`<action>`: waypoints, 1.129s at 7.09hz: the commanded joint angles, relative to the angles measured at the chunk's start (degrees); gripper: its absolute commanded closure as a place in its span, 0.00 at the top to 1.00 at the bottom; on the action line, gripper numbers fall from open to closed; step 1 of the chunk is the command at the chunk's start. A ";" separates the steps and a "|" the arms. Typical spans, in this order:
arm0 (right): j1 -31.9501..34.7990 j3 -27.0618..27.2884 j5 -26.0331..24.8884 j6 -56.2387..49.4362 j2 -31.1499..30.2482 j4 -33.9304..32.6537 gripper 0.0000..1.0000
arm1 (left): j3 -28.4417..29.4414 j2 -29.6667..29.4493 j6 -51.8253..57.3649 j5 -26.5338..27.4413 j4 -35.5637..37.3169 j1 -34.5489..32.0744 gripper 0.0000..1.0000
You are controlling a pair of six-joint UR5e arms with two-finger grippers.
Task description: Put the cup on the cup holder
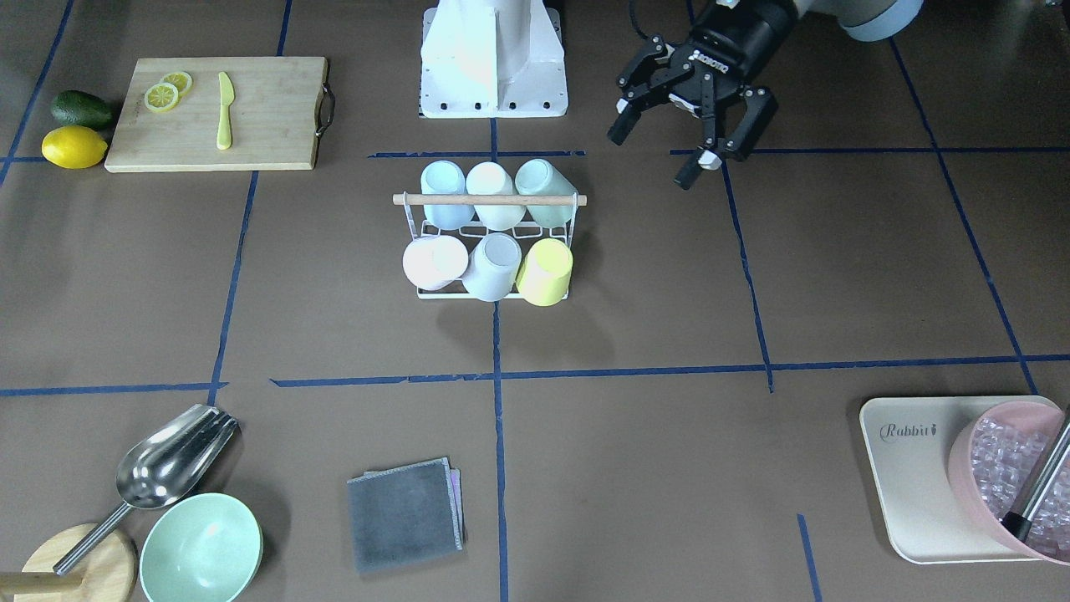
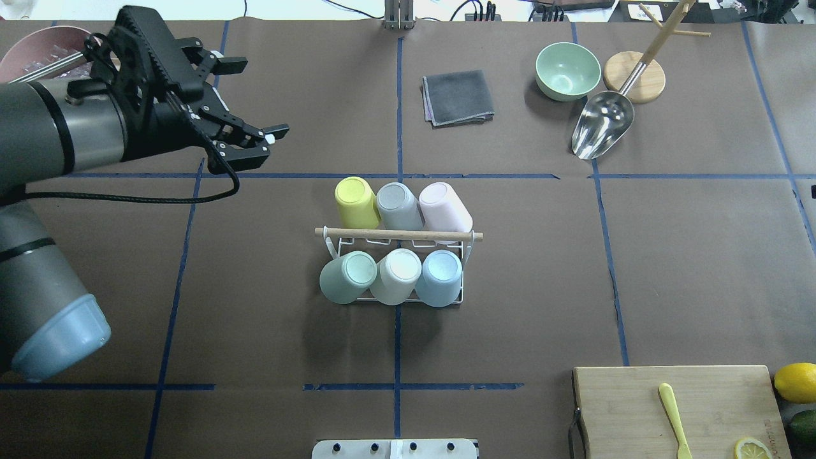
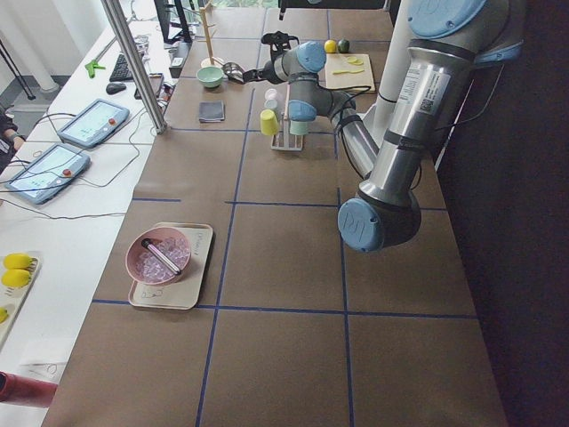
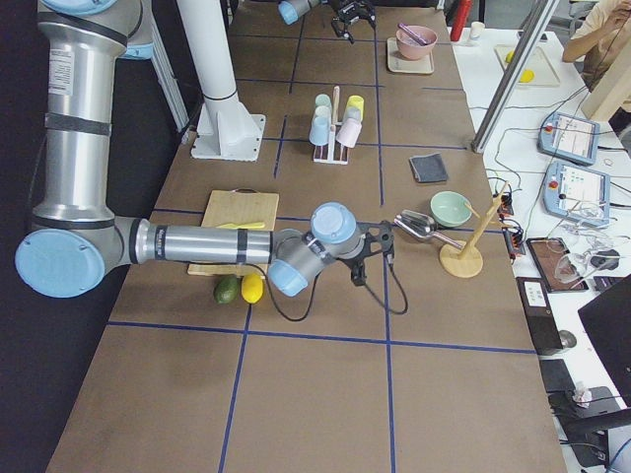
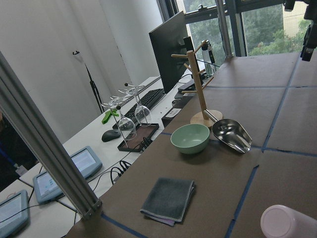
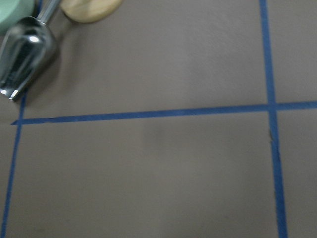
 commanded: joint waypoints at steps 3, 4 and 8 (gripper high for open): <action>4.29 5.13 -3.82 -21.86 -1.40 -28.38 1.00 | 0.74 0.52 -0.30 -25.73 32.82 -16.32 1.00; 5.86 8.47 -4.97 -28.34 -1.23 -37.15 1.00 | 2.05 2.27 -0.30 -25.95 38.03 -20.36 1.00; 11.05 11.05 -6.13 -34.56 -1.58 -49.63 1.00 | 4.34 12.79 0.06 -26.73 47.40 -25.67 1.00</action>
